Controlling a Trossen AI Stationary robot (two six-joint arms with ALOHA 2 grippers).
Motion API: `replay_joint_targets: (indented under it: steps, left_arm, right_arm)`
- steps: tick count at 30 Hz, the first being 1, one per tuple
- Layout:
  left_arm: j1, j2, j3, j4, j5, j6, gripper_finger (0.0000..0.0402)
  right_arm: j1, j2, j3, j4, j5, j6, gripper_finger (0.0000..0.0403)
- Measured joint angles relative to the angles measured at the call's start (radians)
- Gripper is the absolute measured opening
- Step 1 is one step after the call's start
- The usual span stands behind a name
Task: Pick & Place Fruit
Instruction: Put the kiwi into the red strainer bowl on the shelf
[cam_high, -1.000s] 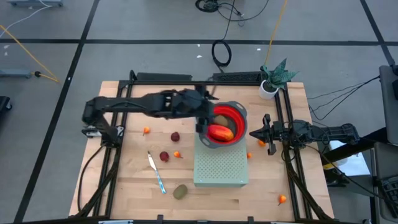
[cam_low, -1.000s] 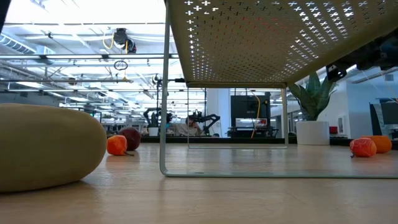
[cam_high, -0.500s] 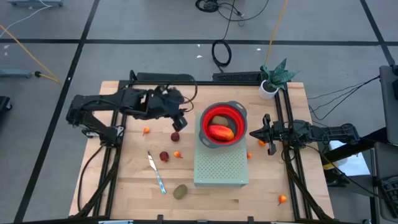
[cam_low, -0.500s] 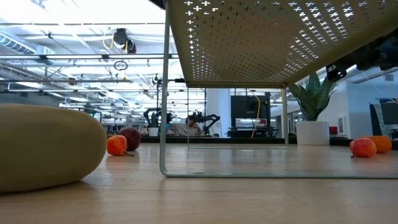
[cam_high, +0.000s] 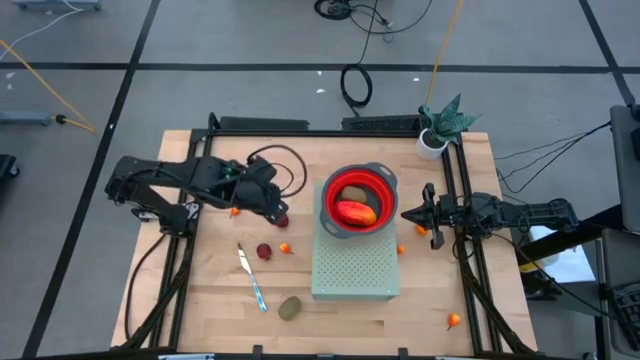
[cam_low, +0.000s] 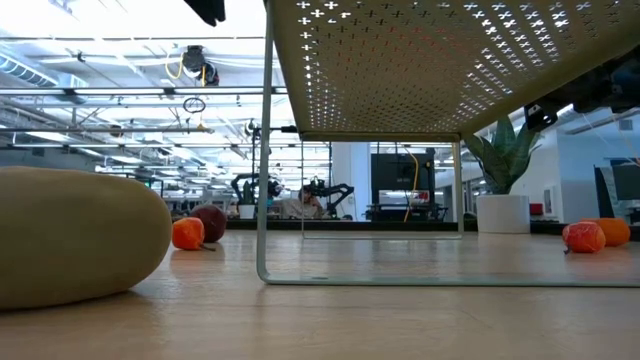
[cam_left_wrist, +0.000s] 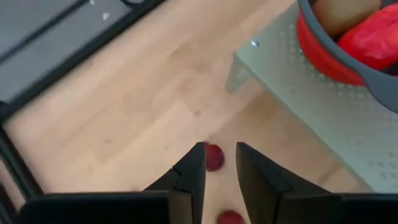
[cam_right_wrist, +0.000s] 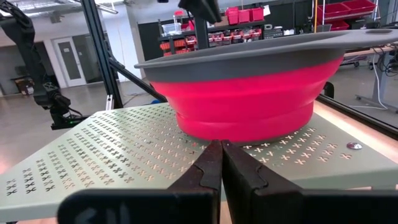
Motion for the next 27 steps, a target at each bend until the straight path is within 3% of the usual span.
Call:
replay_joint_targets:
  steps: [12, 17, 22, 27]
  left_arm:
    - [-0.183, 0.001, -0.121, 0.076, 0.077, -0.316, 0.0027]
    - [-0.273, 0.001, -0.208, 0.313, 0.123, -0.302, 0.0003]
    - [-0.351, 0.007, -0.306, 0.640, 0.122, -0.228, 0.0008]
    - [-0.398, 0.094, -0.319, 0.762, 0.119, -0.201, 0.0002]
  right_arm:
    - [0.000, 0.000, 0.000, 0.000, 0.000, 0.000, 0.0000]
    - [0.000, 0.000, 0.000, 0.000, 0.000, -0.006, 0.0000]
    - [0.000, 0.000, 0.000, 0.000, 0.000, -0.005, 0.0000]
    - [0.000, 0.000, 0.000, 0.000, 0.000, -0.005, 0.0000]
